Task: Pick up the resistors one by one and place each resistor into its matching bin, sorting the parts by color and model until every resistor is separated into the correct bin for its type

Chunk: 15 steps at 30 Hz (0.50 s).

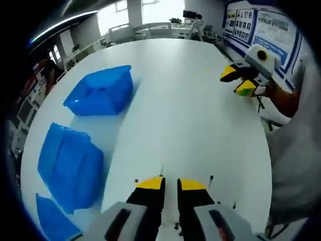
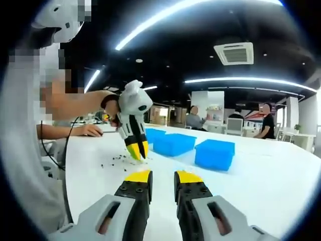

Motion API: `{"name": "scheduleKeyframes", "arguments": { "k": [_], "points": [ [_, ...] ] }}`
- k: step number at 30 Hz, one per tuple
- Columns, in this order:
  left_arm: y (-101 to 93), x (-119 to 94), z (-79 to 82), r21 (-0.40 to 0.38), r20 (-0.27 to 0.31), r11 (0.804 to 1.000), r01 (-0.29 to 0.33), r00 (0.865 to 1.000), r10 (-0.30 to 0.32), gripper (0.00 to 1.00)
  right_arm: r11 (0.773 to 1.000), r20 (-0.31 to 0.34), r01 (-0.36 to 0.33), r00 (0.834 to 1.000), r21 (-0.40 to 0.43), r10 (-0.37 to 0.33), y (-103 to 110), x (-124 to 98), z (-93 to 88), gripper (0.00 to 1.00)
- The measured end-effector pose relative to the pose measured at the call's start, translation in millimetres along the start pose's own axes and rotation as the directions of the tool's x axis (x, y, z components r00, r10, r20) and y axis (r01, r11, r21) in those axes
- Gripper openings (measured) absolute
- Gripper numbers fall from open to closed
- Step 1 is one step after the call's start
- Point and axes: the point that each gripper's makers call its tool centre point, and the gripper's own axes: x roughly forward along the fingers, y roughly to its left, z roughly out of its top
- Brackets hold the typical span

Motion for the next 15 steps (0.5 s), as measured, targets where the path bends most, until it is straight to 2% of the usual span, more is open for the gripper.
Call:
{"name": "scheduleKeyframes", "arguments": {
  "k": [4, 9, 15],
  "points": [
    [5.3, 7.9, -0.2, -0.02, -0.002, 1.0, 0.005, 1.0, -0.005, 0.12, 1.0, 0.001, 0.003, 1.0, 0.0, -0.003, -1.8, -1.5, 0.2, 0.2],
    [5.1, 7.8, 1.6, -0.012, 0.002, 1.0, 0.015, 1.0, -0.015, 0.09, 1.0, -0.004, 0.013, 1.0, 0.002, -0.013, -6.0, -4.7, -2.3, 0.2],
    [3.8, 7.9, 1.5, -0.006, 0.02, 0.998, 0.064, 0.998, -0.063, 0.05, 1.0, -0.006, 0.013, 1.0, 0.004, -0.013, -6.8, -3.5, -3.7, 0.2]
  ]
}}
